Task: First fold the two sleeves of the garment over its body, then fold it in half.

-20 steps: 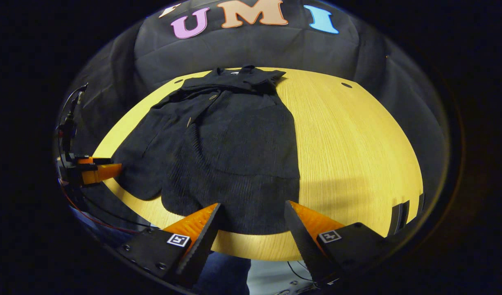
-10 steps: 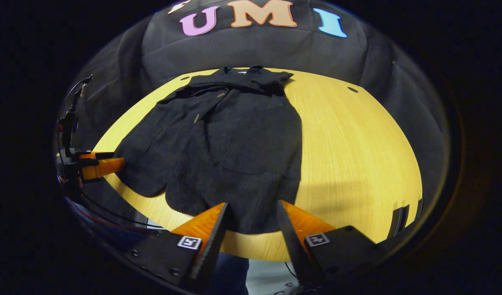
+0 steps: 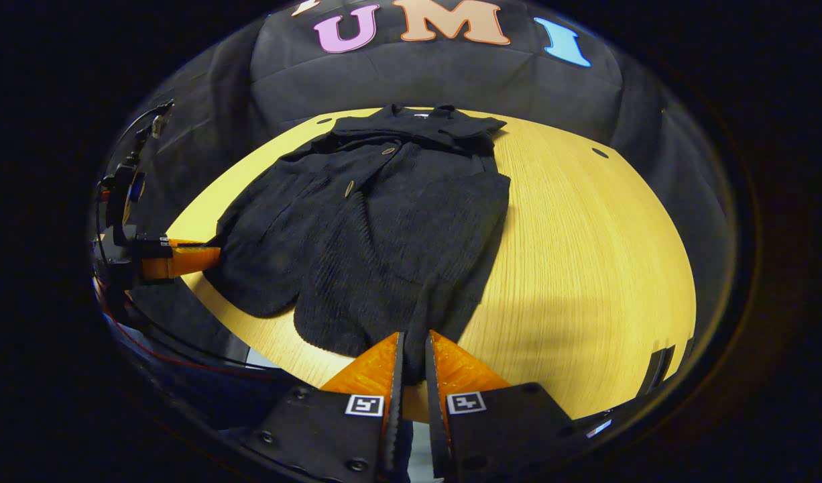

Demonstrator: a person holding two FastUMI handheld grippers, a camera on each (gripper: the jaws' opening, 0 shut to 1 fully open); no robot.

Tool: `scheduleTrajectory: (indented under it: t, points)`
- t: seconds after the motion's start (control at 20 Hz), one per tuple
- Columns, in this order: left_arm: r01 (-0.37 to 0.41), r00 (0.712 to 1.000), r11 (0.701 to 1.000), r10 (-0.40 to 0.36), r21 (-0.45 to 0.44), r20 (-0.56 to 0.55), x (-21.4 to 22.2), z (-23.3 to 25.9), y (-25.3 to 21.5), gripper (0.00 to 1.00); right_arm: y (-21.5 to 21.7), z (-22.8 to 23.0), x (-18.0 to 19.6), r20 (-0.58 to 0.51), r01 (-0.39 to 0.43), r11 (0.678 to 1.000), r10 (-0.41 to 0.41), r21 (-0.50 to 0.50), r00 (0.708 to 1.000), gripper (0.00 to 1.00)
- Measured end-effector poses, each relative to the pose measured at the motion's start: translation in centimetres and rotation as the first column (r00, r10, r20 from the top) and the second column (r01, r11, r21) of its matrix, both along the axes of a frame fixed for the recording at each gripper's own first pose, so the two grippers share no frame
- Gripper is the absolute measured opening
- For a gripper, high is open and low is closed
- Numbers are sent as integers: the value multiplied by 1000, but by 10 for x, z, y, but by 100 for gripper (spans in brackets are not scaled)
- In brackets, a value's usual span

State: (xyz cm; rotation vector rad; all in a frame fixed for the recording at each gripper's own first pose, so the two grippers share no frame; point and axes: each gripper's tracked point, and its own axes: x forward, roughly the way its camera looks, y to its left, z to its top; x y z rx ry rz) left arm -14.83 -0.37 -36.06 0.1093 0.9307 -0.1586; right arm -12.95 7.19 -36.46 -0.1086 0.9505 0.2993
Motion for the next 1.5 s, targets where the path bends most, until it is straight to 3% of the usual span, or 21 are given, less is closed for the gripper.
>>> scheduleTrajectory:
  t: [0.05, 0.1, 0.5, 0.8, 0.9, 0.95, 1.5]
  points:
    - [-1, 1000, 1000, 1, -2, -5, 0, 1, 0, 0, 0, 2, 1, -4, -3, 1000, 3, 3, 1000, 5]
    - [-7, 1000, 1000, 7, -5, -8, 1, 1, 0, 0, 1, 1, 2, -9, -5, 1000, 5, 5, 1000, 9]
    - [11, 1000, 999, -12, -49, -16, 15, 7, 2, 0, 11, 9, 0, -7, 85, 996, -85, 28, 996, 9]
    - [18, 997, 991, -8, -131, 73, 52, 44, -2, 0, 25, 32, 16, 33, 103, 994, -105, 38, 994, 9]
    - [43, 995, 990, -30, -132, 98, 66, 54, -5, 0, 29, 42, 26, 55, 102, 994, -103, 33, 993, 5]
    - [53, 993, 988, -37, -144, 108, 73, 59, -7, 0, 30, 48, 32, 65, 100, 994, -102, 31, 993, 9]
    - [92, 968, 983, -51, -161, 244, 158, 118, -13, 0, 32, 134, 129, 238, 96, 992, -114, 86, 964, 9]
